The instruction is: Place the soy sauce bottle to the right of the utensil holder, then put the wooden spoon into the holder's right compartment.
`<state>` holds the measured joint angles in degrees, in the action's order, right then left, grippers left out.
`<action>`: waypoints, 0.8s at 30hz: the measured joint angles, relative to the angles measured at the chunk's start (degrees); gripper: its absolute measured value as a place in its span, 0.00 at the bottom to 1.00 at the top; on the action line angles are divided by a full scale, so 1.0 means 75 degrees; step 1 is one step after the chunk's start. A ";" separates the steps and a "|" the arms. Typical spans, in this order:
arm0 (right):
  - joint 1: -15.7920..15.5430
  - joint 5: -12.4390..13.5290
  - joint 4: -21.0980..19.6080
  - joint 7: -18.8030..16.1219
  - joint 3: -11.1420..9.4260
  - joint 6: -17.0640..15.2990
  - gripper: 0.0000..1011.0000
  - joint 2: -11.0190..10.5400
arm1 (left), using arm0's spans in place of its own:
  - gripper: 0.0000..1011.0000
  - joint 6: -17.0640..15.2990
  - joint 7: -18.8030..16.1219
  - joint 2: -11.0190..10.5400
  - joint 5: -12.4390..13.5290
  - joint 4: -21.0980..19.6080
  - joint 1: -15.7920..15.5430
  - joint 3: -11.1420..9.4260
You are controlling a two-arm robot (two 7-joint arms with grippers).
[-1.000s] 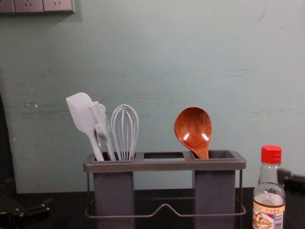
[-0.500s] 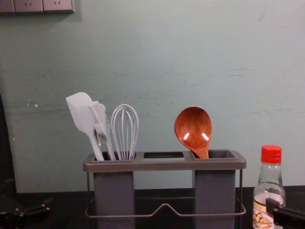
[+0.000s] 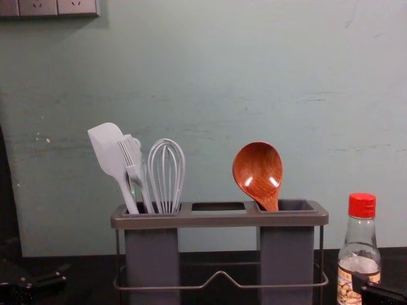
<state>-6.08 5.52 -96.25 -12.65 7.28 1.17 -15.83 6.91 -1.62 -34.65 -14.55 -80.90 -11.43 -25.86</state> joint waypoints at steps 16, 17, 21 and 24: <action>-0.0011 0.0004 -0.0018 0.0019 -0.0003 -0.0014 0.99 -0.0003 | 0.99 0.0000 0.0000 0.0000 0.0000 0.0000 0.0000 0.0001; -0.0012 0.0004 -0.0019 0.0019 -0.0003 -0.0016 0.99 -0.0003 | 0.99 0.0000 0.0000 0.0000 0.0001 0.0000 0.0000 0.0000; -0.0014 0.0004 -0.0021 0.0019 -0.0003 -0.0020 0.99 -0.0003 | 0.99 0.0000 0.0000 0.0000 0.0000 0.0000 0.0000 0.0000; -0.0014 0.0004 -0.0024 0.0018 -0.0003 -0.0022 0.99 -0.0003 | 0.99 0.0000 0.0000 0.0000 0.0001 0.0000 0.0000 0.0000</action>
<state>-6.18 5.55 -96.43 -12.52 7.26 1.01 -15.85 6.91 -1.62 -34.64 -14.55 -80.90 -11.43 -25.86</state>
